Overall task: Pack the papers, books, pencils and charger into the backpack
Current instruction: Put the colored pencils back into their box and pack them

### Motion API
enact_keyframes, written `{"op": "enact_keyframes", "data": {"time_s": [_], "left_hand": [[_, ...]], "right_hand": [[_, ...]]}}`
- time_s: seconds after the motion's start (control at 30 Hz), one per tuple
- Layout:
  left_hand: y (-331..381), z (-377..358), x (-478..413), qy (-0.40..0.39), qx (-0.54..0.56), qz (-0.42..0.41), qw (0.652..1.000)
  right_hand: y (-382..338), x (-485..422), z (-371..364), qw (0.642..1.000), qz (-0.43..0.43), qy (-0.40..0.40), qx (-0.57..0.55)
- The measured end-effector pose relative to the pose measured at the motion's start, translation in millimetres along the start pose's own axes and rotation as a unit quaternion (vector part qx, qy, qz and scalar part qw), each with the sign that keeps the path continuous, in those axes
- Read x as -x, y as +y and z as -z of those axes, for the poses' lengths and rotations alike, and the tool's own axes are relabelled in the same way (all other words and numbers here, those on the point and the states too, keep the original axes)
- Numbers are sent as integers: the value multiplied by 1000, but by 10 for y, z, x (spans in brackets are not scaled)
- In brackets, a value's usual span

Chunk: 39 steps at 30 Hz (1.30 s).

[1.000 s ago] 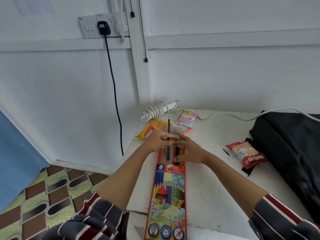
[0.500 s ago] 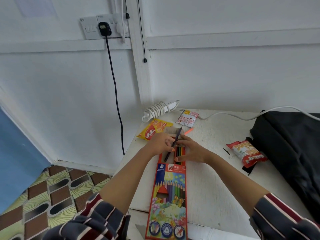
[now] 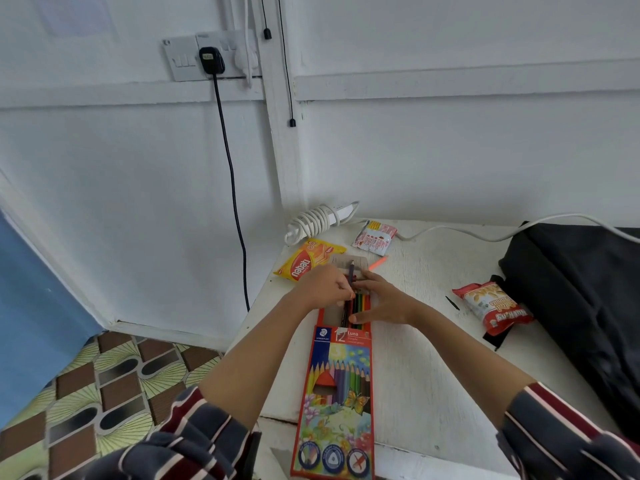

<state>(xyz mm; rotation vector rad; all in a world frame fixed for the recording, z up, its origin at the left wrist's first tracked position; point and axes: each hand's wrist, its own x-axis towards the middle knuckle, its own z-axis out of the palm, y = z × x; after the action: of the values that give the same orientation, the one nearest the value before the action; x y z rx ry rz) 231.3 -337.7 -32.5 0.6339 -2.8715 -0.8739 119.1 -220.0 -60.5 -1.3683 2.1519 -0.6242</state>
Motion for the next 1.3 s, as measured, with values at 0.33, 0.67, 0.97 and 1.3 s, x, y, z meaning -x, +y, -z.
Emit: {"op": "enact_keyframes", "data": {"time_s": [0.33,0.67,0.97,1.3], "left_hand": [[-171,-50,-20,-2,-96,-29,995],[-241,-98,-15,40,-37,-30,998],[-244,-77,3,22,-57,-8,998],[-245,-60,-87,101,-4,-23,995]], "right_hand": [[-21,55,48,999,10,-12,-28],[0,37,51,999,5,-20,-27],[-39,77,96,998,10,-21,-66],[212,-55,261,970,-23,223,-91]]}}
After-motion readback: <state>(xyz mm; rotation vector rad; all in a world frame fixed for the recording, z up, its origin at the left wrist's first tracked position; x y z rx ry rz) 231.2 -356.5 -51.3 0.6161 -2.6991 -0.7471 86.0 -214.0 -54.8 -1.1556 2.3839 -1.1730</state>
